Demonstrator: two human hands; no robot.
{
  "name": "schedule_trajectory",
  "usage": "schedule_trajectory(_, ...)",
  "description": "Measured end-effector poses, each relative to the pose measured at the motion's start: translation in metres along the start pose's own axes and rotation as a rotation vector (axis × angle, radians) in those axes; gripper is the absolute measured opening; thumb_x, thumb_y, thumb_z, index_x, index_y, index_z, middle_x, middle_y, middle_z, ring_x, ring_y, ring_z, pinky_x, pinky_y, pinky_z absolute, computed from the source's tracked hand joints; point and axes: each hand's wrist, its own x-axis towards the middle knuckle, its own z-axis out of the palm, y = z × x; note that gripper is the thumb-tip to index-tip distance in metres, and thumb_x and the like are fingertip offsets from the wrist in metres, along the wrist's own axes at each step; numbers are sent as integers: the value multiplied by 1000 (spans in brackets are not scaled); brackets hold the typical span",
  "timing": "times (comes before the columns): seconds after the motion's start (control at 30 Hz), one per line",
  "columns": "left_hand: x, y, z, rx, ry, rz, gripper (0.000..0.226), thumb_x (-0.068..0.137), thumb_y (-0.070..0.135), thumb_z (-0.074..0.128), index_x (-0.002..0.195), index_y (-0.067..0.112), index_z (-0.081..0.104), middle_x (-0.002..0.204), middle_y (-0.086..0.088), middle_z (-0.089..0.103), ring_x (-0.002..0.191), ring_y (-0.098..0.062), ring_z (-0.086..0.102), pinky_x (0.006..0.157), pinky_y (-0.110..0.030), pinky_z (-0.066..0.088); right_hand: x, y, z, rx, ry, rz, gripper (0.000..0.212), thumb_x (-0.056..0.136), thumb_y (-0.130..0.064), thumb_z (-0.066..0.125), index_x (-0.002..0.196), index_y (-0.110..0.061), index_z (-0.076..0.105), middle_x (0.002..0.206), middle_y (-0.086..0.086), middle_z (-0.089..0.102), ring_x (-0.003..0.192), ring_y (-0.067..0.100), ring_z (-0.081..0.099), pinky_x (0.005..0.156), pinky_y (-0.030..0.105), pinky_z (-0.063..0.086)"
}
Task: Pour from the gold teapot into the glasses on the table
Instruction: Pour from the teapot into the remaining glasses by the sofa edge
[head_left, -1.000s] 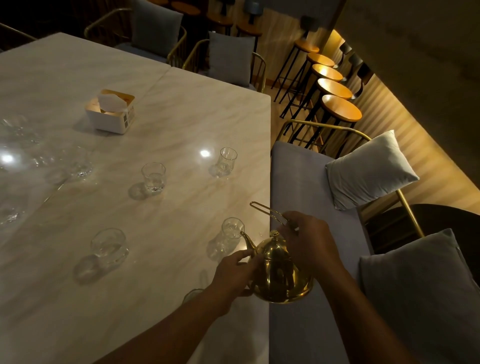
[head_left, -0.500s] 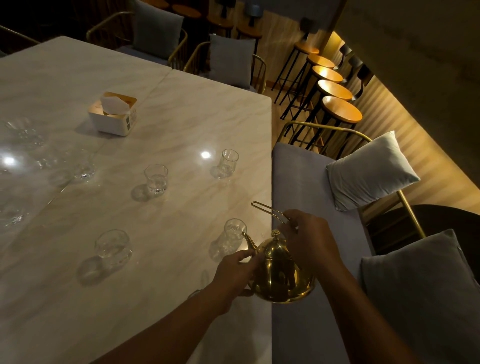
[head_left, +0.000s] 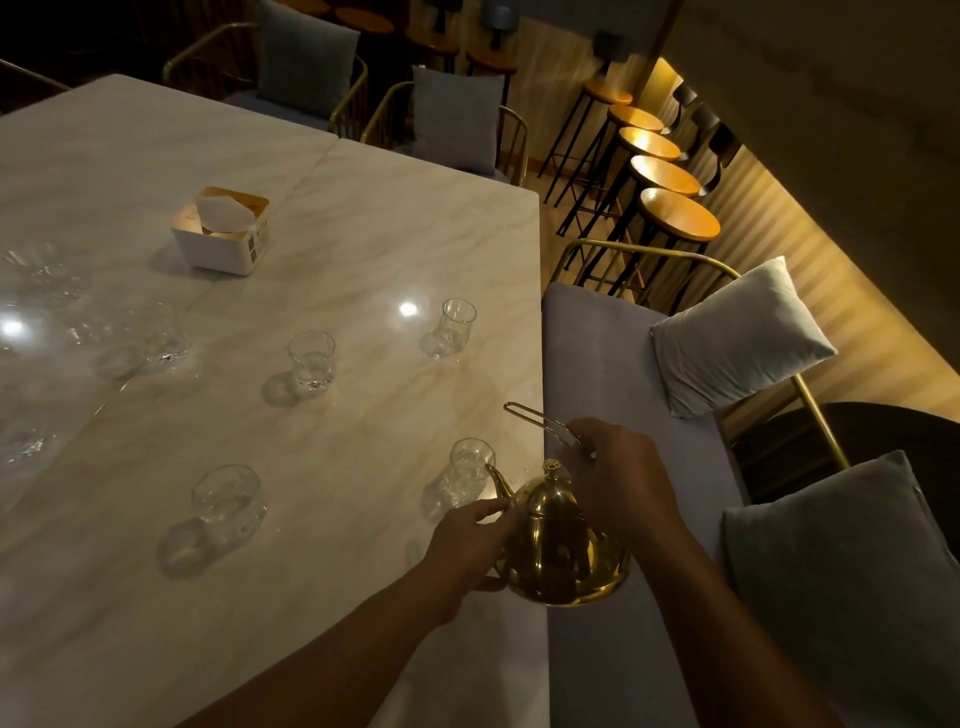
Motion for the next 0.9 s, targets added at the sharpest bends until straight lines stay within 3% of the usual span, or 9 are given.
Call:
schedule_trajectory(0.3, 3, 1, -8, 51, -50, -17, 46, 79, 50, 71, 121, 31, 63, 114, -5, 67, 102, -22, 64, 72, -36, 61, -10, -1, 1, 48, 16, 39, 26, 97, -21, 63, 121, -17, 67, 108, 5, 72, 85, 13, 57, 71, 25, 43)
schedule_trajectory(0.5, 9, 0, -17, 127, -79, 14, 44, 83, 43, 70, 125, 31, 62, 112, -3, 69, 103, -23, 64, 79, -39, 60, -27, 4, 9, 111, 65, 91, 23, 94, -19, 66, 117, -19, 68, 97, -2, 69, 81, 9, 59, 63, 16, 42)
schedule_trajectory(0.63, 9, -3, -24, 184, -90, 47, 39, 82, 42, 71, 119, 35, 61, 115, -2, 65, 101, -20, 63, 72, -32, 58, -41, 8, 20, 181, 71, 174, 22, 92, -16, 69, 114, -19, 65, 90, -9, 61, 75, 1, 55, 62, 11, 39)
schedule_trajectory(0.77, 13, -8, -32, 254, -86, 112, 43, 77, 44, 75, 118, 39, 61, 121, 6, 57, 115, -20, 55, 95, -43, 54, -57, 9, 33, 264, 96, 263, 24, 90, -13, 71, 112, -20, 62, 89, -9, 62, 76, -1, 57, 61, 9, 41)
schedule_trajectory(0.9, 16, -7, -41, 324, -104, 160, 46, 79, 40, 75, 123, 36, 61, 119, 13, 54, 113, -12, 49, 96, -31, 48, -73, 5, 44, 325, 152, 350, 26, 89, -7, 71, 107, -22, 59, 90, -8, 62, 83, 7, 61, 62, 10, 39)
